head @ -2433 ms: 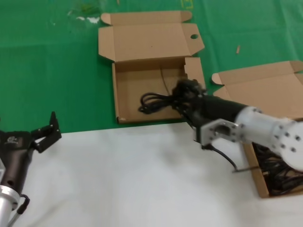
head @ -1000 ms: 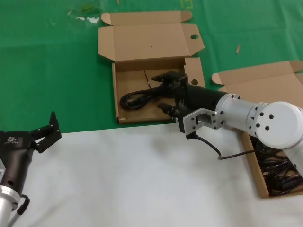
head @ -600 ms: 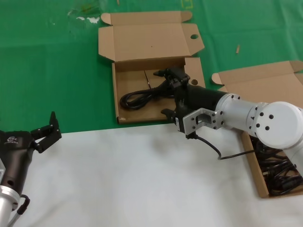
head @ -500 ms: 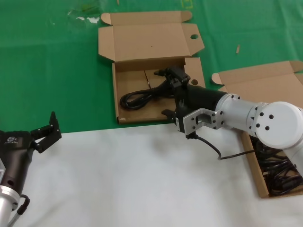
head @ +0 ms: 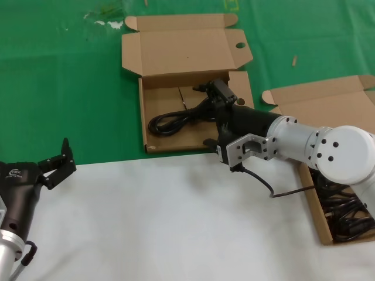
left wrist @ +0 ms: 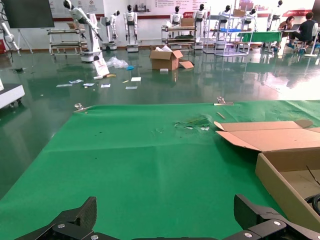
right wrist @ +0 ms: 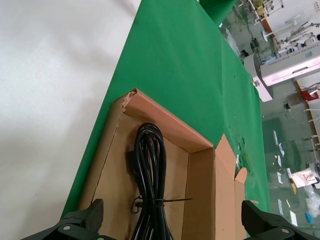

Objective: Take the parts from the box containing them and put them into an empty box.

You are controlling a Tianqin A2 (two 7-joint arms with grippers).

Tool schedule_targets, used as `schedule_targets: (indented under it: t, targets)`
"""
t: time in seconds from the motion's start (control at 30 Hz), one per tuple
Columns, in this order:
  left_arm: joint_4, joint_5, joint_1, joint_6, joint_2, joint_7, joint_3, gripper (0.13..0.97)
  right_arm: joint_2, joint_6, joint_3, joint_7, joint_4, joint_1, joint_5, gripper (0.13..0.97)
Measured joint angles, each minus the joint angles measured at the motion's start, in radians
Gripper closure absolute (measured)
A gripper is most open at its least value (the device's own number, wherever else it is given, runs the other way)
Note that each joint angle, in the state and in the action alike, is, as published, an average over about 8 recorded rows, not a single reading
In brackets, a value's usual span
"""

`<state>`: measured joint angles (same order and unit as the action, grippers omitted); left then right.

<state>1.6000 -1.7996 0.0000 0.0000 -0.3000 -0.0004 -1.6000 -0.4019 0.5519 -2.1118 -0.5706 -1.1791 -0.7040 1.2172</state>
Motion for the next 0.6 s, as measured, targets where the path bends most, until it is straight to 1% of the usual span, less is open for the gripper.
schedule_targets:
  t: [0.23, 0.6]
  targets:
    - [0.000, 0.000, 0.000, 0.000, 0.000, 0.000, 0.000, 0.132, 0.000, 0.000, 0.000, 0.000, 0.000, 0.000, 0.000, 0.132]
    - [0.000, 0.000, 0.000, 0.000, 0.000, 0.000, 0.000, 0.132, 0.000, -0.002, 0.002, 0.002, -0.002, 0.003, 0.002, 0.129]
